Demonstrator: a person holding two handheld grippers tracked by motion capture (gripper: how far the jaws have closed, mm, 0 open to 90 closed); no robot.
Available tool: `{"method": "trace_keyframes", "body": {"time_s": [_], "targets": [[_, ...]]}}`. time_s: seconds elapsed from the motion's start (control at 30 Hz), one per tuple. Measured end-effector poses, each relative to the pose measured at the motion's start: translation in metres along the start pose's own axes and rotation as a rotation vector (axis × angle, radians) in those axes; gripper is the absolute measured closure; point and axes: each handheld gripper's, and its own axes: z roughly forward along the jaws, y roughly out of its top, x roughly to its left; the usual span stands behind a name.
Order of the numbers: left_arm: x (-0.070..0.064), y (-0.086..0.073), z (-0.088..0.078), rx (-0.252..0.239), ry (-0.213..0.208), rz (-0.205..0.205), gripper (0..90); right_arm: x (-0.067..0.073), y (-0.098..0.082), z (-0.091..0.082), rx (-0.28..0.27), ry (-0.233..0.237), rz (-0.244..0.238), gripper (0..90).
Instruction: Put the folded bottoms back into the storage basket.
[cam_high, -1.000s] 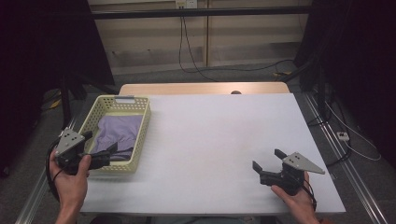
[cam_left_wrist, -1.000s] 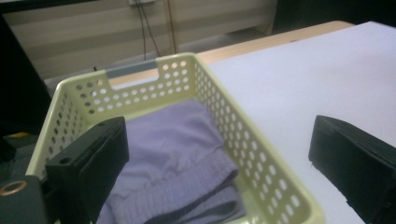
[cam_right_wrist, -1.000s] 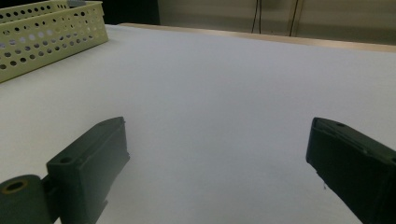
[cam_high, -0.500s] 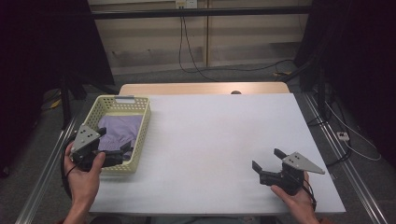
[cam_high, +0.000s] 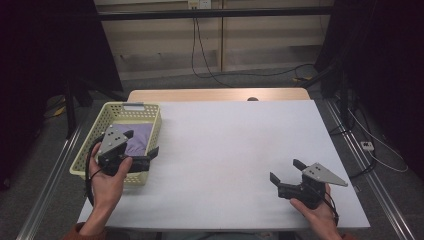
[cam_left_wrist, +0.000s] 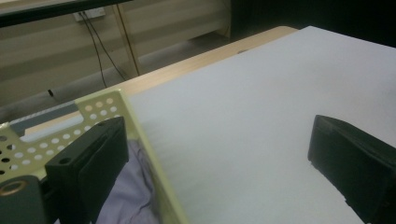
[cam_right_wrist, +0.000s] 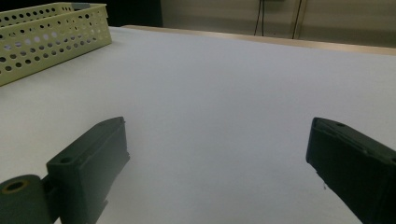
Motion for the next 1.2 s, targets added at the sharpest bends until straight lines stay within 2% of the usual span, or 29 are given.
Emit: {"method": "trace_keyframes", "body": {"time_s": [0.27, 0.4, 0.47, 0.63, 0.77, 1.07, 1.13, 1.2], "targets": [[-0.016, 0.000, 0.022, 0.029, -0.043, 0.038, 4.9, 0.000, 0.000, 0.000, -0.001, 0.004, -0.001, 5.4], [-0.024, 0.000, 0.030, 0.017, -0.049, 0.037, 5.3, 0.000, 0.000, 0.000, 0.003, 0.008, -0.003, 5.4], [-0.026, -0.001, 0.036, 0.021, -0.081, 0.034, 5.1, 0.000, 0.000, 0.001, 0.002, 0.008, -0.002, 5.4], [-0.034, 0.000, 0.045, 0.024, -0.119, 0.020, 5.2, 0.000, 0.000, 0.001, 0.003, 0.009, -0.004, 5.4], [-0.041, 0.000, 0.051, 0.030, -0.109, 0.034, 5.3, 0.000, 0.000, 0.001, 0.005, 0.010, -0.004, 5.4], [-0.055, -0.009, 0.069, 0.051, -0.170, 0.022, 5.3, 0.000, 0.000, 0.001, 0.004, 0.013, -0.002, 5.4], [-0.056, -0.011, 0.071, 0.053, -0.183, 0.003, 5.4, 0.000, 0.000, 0.001, 0.004, 0.014, -0.003, 5.4], [-0.059, -0.014, 0.072, 0.055, -0.156, 0.033, 5.5, -0.001, 0.000, 0.001, 0.002, 0.015, -0.002, 5.4]]}}
